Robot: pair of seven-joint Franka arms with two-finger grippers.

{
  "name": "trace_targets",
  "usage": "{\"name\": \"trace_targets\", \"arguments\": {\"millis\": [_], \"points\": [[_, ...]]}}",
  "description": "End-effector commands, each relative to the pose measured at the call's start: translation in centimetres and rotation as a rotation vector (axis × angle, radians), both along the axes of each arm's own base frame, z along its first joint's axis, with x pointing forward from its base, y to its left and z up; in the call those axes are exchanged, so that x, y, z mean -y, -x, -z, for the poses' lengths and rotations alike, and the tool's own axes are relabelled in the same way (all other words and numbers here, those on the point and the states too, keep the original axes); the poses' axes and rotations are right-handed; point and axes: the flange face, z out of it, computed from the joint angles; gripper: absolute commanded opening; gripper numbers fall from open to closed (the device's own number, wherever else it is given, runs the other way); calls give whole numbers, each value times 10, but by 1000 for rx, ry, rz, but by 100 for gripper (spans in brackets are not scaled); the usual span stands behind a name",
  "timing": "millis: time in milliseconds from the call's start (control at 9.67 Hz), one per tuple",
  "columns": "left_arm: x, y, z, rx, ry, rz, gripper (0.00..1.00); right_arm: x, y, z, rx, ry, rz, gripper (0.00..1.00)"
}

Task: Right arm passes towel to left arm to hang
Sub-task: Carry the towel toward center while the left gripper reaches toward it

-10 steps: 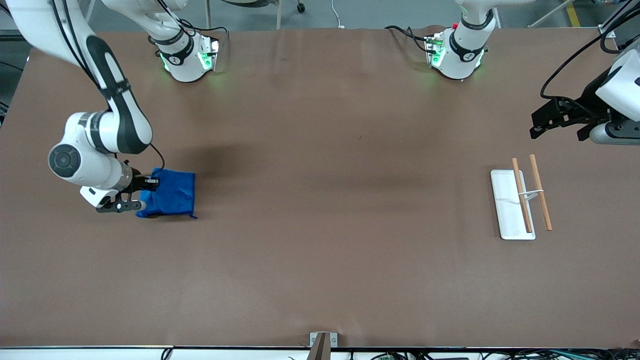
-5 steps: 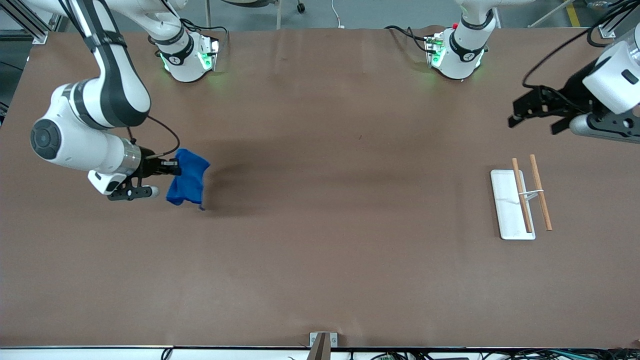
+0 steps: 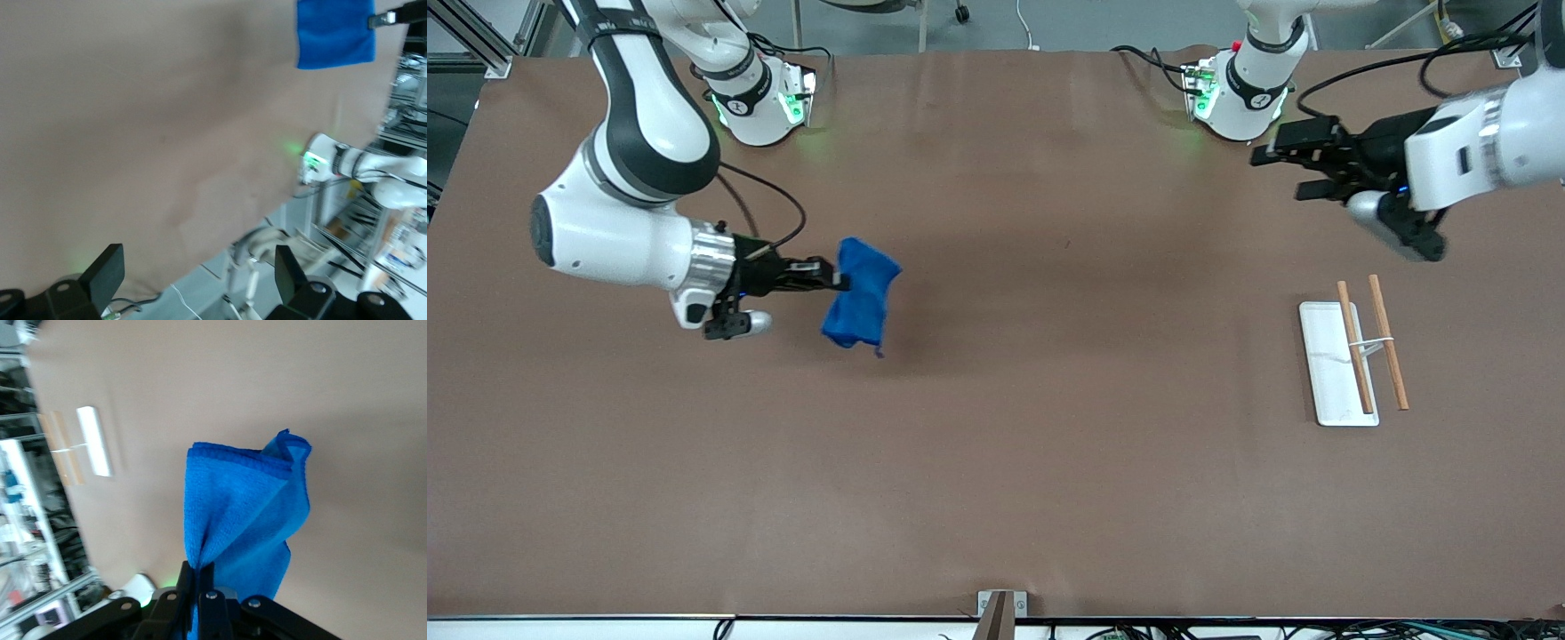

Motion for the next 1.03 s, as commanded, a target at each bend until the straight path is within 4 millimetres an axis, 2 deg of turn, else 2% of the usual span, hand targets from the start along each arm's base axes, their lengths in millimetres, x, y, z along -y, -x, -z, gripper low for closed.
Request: {"name": "trace_targets", "arguments": {"millis": [0, 207, 414, 724, 931], "points": [[9, 16, 63, -112, 195, 24, 100, -54, 17, -17, -17, -161, 59, 0], [18, 28, 111, -159, 323, -14, 100, -110, 41, -30, -28, -331, 100, 0], [25, 41, 158, -177, 493, -112, 100, -144, 60, -36, -19, -466, 136, 0], [44, 45, 188, -187, 619, -285, 99, -181, 81, -32, -42, -736, 226, 0], [60, 51, 202, -170, 698, -395, 99, -207, 92, -7, -10, -840, 268, 0]]}}
